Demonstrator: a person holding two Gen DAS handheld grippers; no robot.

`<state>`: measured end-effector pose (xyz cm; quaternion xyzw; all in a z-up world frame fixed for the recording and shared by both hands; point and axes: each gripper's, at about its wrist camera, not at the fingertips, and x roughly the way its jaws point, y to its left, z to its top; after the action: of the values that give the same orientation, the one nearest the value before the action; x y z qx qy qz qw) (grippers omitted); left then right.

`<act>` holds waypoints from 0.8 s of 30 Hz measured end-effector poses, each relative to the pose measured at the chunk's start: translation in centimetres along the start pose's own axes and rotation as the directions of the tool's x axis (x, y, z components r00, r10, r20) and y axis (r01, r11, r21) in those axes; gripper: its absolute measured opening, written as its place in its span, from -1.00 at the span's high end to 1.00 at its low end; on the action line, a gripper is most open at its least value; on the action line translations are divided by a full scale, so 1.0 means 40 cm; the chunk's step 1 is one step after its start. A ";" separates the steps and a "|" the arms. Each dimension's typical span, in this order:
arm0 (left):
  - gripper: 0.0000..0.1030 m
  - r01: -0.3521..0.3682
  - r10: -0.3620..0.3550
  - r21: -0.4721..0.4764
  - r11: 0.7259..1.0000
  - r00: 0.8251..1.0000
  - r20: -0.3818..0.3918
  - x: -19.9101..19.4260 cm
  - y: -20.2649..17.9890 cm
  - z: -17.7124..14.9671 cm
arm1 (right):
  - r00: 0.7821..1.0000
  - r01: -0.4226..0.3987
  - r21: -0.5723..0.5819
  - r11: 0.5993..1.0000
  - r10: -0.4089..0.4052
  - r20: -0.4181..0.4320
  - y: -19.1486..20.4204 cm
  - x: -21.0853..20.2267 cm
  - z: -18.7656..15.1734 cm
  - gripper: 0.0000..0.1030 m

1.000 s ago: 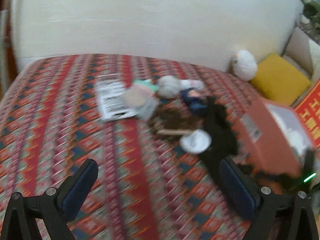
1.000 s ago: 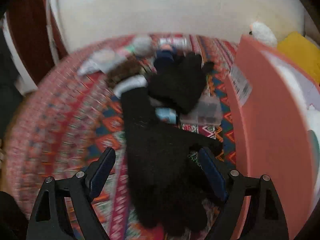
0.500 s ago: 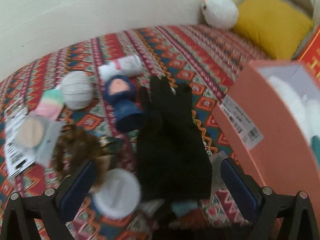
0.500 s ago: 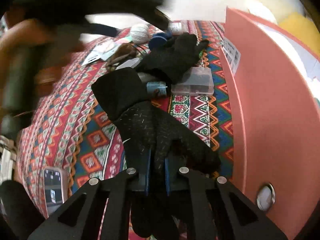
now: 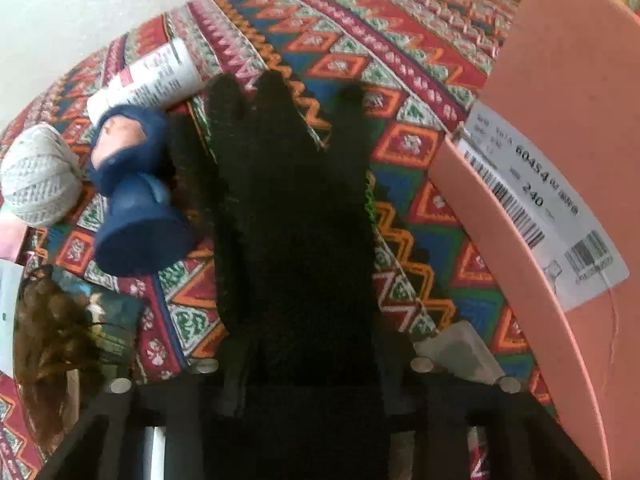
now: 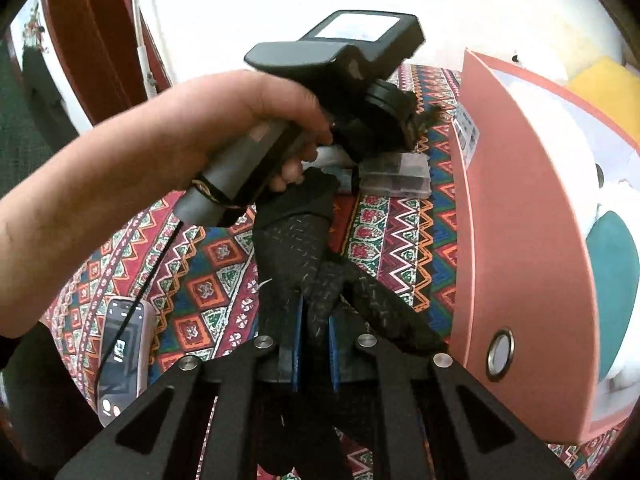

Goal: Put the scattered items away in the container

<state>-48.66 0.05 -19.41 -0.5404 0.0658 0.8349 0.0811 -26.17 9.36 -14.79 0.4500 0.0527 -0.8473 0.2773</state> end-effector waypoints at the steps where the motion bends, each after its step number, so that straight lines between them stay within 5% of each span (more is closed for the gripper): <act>1: 0.75 -0.003 0.003 -0.003 1.000 1.000 0.019 -0.025 0.004 -0.001 | 1.000 -0.002 0.000 1.000 0.002 0.008 0.000 -0.006 0.001 0.80; 7: 0.77 0.012 -0.010 -0.014 1.000 0.990 0.138 -0.220 0.027 -0.055 | 0.998 0.003 -0.009 1.000 -0.002 0.069 0.023 -0.059 0.009 0.80; 13: 0.77 0.030 -0.022 -0.032 0.999 0.971 0.239 -0.406 0.055 -0.203 | 0.994 0.003 0.001 1.000 -0.003 0.113 0.070 -0.128 -0.012 0.80; 24: 0.76 0.086 -0.078 -0.012 0.996 0.947 0.311 -0.623 0.018 -0.529 | 0.987 -0.012 0.141 0.990 -0.010 0.157 0.100 -0.350 -0.205 0.80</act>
<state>-19.89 -6.42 -5.27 -0.4055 0.0191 0.9062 0.1184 -11.92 14.71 -7.89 0.4000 -0.0298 -0.8817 0.2485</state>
